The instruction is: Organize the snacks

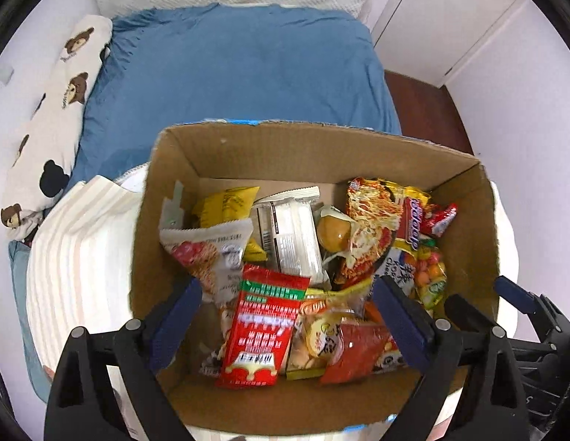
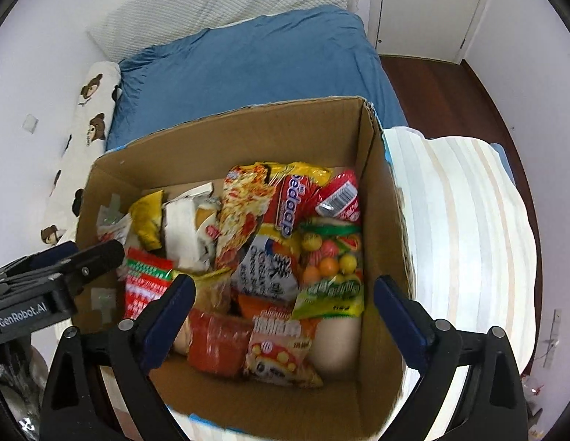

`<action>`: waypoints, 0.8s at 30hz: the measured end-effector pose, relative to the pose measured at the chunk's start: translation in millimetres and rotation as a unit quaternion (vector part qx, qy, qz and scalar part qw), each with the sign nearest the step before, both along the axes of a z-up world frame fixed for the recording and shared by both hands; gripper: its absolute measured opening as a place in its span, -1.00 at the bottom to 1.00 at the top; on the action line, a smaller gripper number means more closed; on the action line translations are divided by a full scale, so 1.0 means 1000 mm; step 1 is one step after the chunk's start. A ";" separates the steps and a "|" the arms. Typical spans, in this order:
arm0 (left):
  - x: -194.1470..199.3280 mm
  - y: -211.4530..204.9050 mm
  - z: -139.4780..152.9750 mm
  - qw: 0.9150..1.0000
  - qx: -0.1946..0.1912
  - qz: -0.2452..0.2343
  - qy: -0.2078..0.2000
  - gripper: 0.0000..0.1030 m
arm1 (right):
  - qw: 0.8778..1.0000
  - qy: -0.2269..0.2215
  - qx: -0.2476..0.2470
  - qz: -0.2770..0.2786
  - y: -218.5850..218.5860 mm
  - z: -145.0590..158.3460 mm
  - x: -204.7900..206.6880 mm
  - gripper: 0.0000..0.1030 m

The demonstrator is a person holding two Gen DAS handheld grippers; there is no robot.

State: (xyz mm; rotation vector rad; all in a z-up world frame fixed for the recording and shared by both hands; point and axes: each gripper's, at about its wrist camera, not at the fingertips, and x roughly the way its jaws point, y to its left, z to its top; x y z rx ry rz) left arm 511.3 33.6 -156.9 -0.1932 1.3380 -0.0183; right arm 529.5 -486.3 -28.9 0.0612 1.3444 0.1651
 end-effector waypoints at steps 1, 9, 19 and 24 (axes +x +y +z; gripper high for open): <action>-0.005 0.000 0.005 1.000 0.003 0.001 -0.006 0.86 | 1.000 -0.006 0.001 0.001 0.000 0.004 -0.006 0.93; -0.079 -0.005 0.052 0.993 0.050 0.009 -0.104 0.86 | 0.997 -0.075 0.000 0.014 -0.006 0.049 -0.074 0.93; -0.188 -0.013 0.095 0.983 0.046 0.016 -0.176 0.86 | 0.988 -0.152 0.022 0.010 -0.023 0.111 -0.176 0.93; -0.244 -0.018 0.120 0.977 0.051 0.015 -0.208 0.86 | 0.983 -0.182 0.030 0.005 -0.032 0.136 -0.230 0.93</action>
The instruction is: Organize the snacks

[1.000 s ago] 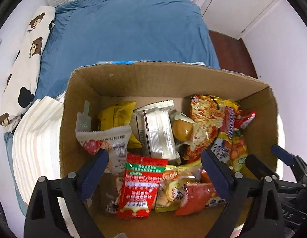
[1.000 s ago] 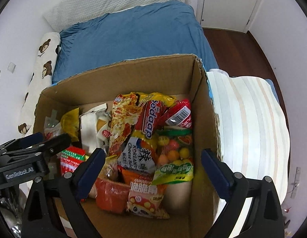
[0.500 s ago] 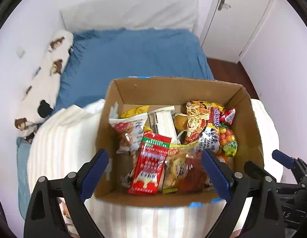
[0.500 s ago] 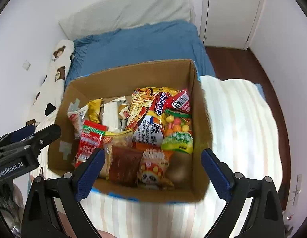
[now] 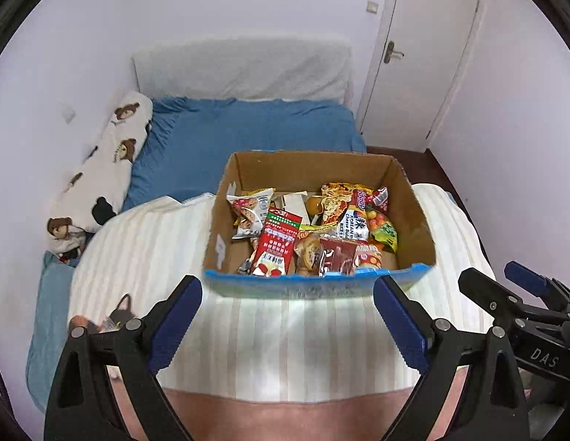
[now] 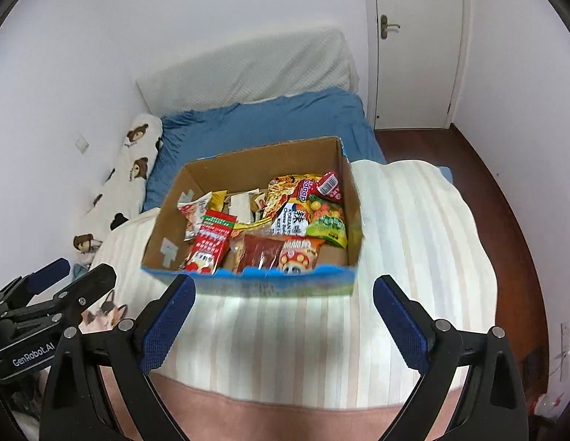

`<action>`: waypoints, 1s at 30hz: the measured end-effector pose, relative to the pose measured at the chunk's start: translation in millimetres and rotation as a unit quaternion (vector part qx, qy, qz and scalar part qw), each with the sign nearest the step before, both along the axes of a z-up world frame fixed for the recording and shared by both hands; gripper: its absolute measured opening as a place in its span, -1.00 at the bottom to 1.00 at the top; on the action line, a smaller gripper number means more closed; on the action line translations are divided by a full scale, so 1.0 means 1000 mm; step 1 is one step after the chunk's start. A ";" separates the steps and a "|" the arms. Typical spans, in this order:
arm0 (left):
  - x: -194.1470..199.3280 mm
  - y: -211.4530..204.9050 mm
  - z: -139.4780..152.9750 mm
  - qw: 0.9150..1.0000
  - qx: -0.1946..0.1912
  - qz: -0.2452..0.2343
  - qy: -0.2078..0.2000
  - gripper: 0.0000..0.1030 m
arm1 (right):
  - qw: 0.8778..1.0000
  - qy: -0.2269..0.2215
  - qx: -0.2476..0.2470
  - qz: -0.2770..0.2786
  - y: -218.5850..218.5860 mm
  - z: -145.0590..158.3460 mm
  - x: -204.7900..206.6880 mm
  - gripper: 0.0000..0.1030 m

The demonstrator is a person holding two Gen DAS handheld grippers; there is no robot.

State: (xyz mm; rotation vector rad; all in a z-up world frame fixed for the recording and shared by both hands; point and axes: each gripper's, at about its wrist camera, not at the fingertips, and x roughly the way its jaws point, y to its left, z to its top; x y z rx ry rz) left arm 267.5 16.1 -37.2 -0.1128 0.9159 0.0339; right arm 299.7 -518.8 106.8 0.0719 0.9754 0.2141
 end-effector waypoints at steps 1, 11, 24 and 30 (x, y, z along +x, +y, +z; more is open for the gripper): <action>-0.007 -0.001 0.003 1.000 0.001 -0.001 -0.005 0.86 | 1.000 -0.006 -0.001 0.000 -0.001 0.004 -0.009 0.93; -0.090 -0.010 0.036 0.999 0.026 0.000 -0.047 0.86 | 0.998 -0.055 0.001 0.004 -0.008 0.050 -0.105 0.93; -0.141 -0.005 0.058 0.996 0.031 0.021 -0.076 1.00 | 0.995 -0.096 -0.012 -0.001 -0.014 0.083 -0.166 1.00; -0.143 -0.002 0.057 0.995 0.034 0.033 -0.083 1.00 | 0.995 -0.098 -0.017 -0.007 -0.017 0.082 -0.167 1.00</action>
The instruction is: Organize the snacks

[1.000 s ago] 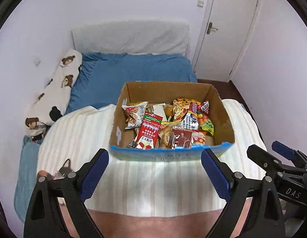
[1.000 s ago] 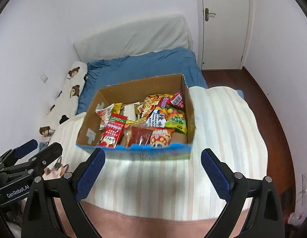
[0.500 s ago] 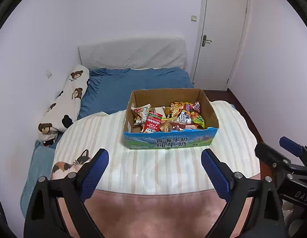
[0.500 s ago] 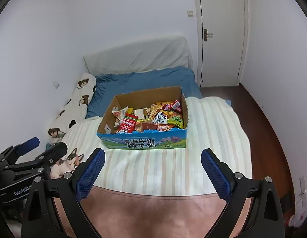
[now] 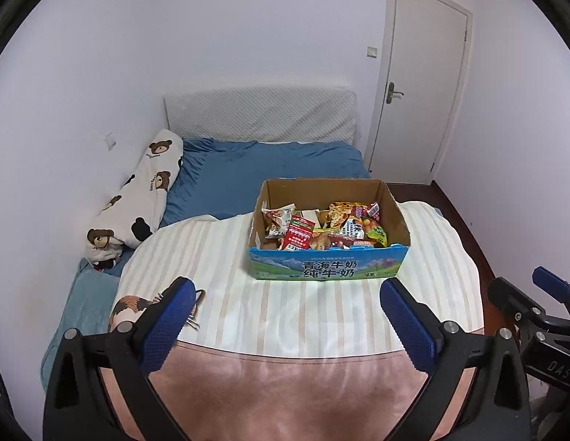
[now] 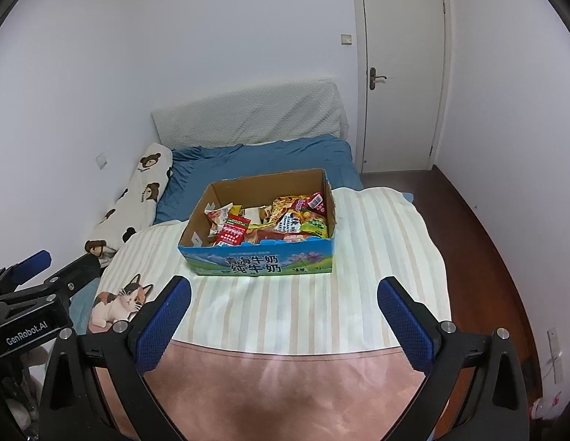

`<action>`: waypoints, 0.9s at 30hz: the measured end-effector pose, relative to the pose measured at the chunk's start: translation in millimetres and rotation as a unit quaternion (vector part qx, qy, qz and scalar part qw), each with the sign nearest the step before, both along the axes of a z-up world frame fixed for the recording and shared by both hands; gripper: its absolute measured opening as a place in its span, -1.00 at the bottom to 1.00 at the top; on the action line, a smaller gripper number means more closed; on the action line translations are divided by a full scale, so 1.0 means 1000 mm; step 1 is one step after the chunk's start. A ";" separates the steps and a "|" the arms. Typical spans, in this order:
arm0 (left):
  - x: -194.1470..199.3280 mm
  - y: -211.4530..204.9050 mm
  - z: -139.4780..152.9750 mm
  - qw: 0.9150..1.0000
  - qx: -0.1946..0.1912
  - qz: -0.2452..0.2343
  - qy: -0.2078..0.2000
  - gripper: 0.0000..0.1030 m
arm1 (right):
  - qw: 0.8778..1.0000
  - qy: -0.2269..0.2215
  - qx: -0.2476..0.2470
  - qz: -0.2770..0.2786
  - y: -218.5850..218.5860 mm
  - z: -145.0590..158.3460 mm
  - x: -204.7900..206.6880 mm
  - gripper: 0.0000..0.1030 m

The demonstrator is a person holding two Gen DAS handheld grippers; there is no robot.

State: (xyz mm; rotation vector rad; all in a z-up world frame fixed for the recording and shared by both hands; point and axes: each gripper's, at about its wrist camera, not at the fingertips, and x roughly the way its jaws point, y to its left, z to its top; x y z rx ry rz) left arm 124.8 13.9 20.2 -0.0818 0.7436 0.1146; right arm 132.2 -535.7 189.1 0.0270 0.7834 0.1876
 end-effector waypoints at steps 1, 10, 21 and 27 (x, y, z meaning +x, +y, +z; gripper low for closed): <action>0.000 -0.001 0.000 1.000 -0.001 0.000 0.001 1.00 | 1.000 -0.001 0.000 0.000 0.000 0.000 0.002 1.00; 0.023 0.000 -0.013 1.000 0.009 0.009 0.005 1.00 | 1.000 -0.011 -0.011 -0.013 0.007 -0.007 0.024 1.00; 0.074 0.007 -0.030 1.000 0.016 0.015 0.019 1.00 | 0.999 -0.005 -0.023 -0.033 0.016 -0.024 0.077 1.00; 0.098 0.006 -0.043 0.999 0.021 0.008 0.037 1.00 | 0.998 0.003 -0.030 -0.047 0.016 -0.033 0.103 1.00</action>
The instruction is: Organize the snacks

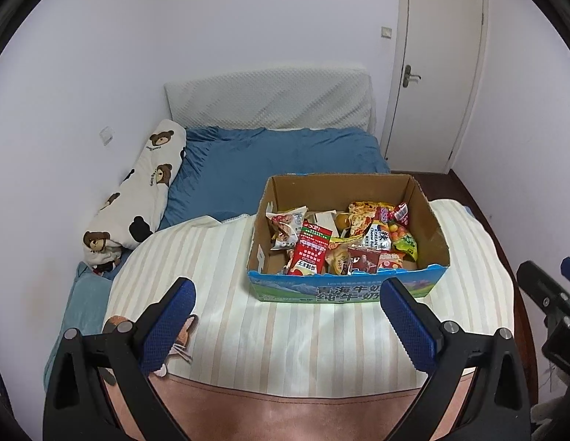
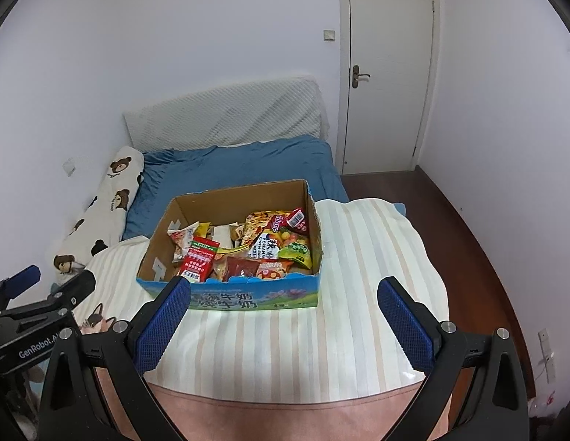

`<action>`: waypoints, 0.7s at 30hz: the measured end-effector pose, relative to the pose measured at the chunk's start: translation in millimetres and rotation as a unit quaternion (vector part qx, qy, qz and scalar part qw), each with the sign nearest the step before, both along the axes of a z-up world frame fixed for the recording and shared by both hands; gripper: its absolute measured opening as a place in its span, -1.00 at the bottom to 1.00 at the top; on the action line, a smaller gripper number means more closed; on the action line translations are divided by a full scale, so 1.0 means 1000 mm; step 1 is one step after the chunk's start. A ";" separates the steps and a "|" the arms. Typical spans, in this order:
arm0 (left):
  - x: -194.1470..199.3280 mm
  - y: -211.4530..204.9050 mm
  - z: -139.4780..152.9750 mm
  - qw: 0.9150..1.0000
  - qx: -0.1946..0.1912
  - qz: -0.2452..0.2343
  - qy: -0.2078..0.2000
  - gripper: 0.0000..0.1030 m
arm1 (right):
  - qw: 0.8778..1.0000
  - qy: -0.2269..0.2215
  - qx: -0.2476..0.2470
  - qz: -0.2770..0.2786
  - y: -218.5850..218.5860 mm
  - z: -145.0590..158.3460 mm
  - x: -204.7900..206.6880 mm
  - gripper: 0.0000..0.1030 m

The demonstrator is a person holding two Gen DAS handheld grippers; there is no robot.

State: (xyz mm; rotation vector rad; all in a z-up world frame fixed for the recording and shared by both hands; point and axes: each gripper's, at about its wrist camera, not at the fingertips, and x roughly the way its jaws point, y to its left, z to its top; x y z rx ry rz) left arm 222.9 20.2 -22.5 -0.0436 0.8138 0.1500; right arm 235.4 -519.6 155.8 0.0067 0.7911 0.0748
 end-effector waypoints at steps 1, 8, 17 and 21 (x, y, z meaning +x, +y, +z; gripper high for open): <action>0.004 -0.001 -0.002 1.000 0.002 -0.002 0.003 1.00 | 1.000 0.000 -0.004 -0.002 0.000 -0.002 0.004 1.00; 0.028 -0.008 -0.014 1.000 0.012 -0.011 0.020 1.00 | 1.000 0.012 -0.018 -0.007 0.003 -0.016 0.026 1.00; 0.043 -0.014 -0.024 0.999 0.012 -0.016 0.033 1.00 | 0.999 0.022 -0.030 -0.014 0.002 -0.031 0.040 1.00; 0.045 -0.015 -0.025 0.999 0.012 -0.017 0.032 1.00 | 0.999 0.025 -0.032 -0.015 0.003 -0.034 0.042 1.00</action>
